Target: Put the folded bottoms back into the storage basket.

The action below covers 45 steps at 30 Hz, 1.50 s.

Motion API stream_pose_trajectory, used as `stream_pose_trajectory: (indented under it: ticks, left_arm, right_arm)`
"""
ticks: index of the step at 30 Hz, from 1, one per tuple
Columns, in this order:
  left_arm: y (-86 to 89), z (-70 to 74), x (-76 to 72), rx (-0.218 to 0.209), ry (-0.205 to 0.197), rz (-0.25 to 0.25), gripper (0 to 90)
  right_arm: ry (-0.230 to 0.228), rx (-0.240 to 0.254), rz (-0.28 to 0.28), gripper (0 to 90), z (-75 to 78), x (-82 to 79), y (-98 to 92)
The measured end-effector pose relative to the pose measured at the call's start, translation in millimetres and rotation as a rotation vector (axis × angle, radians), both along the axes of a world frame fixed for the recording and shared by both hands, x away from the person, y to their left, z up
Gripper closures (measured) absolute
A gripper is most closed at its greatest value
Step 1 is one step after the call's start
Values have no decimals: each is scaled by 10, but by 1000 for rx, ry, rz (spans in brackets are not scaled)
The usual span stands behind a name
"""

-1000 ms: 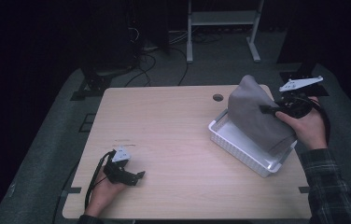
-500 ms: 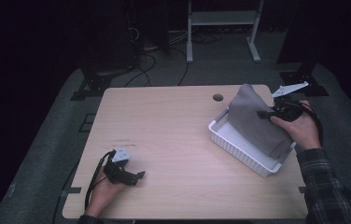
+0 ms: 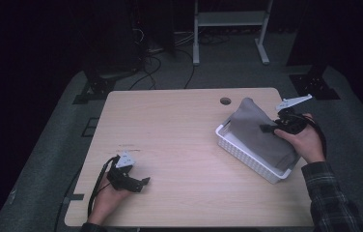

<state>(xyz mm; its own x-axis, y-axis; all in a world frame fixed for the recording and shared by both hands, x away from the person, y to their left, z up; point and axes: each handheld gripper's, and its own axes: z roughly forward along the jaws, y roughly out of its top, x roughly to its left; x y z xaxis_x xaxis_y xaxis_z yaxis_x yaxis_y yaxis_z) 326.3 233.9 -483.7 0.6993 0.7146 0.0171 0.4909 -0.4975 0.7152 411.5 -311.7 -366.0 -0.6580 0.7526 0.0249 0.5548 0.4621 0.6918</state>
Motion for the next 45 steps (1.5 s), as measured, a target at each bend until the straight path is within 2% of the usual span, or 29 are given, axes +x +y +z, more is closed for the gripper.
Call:
stream_pose_trajectory:
  ticks: [3,14,19,26,30,33,36,39,41,45]
  left_arm:
    - [0,0,0,0,0,0,0]
    - [0,0,0,0,0,0,0]
    - [1,3,0,2,3,0,0]
    - [1,3,0,2,3,-1,0]
    - [1,3,0,2,3,-1,0]
    - [1,3,0,2,3,-1,0]
    - [1,3,0,2,3,0,0]
    - [1,3,0,2,3,0,0]
    - [1,3,0,2,3,-1,0]
    - [1,1,0,1,1,-1,0]
  right_arm:
    - [7,6,5,714,-40,4,3]
    - [78,16,33,706,-265,9,100]
    - [104,7,45,697,-361,16,162]
    - [125,-30,54,678,-456,26,247]
    - [143,-41,72,634,-524,34,286]
    - [155,-59,83,560,-570,37,313]
    - [133,-47,73,495,-548,28,304]
    - [97,-23,59,479,-459,6,260]
    - [69,-19,45,482,-383,-7,219]
    - [25,-41,-13,559,-246,-14,86]
